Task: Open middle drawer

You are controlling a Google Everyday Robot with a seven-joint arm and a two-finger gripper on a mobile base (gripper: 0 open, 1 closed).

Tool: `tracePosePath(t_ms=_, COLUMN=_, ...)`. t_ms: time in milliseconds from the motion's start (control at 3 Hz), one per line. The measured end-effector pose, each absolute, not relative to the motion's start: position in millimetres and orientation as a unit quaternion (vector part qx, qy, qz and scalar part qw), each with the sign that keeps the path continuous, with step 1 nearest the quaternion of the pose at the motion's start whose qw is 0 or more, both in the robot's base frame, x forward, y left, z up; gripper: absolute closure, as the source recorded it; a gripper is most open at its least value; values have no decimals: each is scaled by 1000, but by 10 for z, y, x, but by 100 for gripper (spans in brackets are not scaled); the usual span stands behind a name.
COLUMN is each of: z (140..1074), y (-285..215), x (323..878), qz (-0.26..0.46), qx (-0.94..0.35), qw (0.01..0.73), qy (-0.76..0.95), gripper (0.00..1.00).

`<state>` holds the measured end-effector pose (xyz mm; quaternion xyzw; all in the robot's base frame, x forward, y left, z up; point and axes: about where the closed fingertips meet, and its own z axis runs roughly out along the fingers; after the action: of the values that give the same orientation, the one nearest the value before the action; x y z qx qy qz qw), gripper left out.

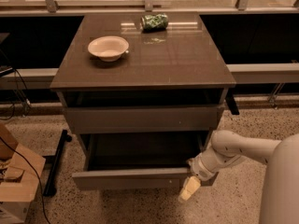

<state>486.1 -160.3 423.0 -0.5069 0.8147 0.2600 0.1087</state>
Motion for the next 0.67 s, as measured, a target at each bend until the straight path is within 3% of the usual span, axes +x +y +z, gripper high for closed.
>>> tracePosePath(t_ms=333, z=4213, y=-1621, x=4685, qz=268, qx=-506, qw=91, qy=815, gripper=18)
tracePosePath(t_ms=667, z=4244, y=-1621, x=4684, qz=268, qx=-506, qw=91, qy=815, gripper=42)
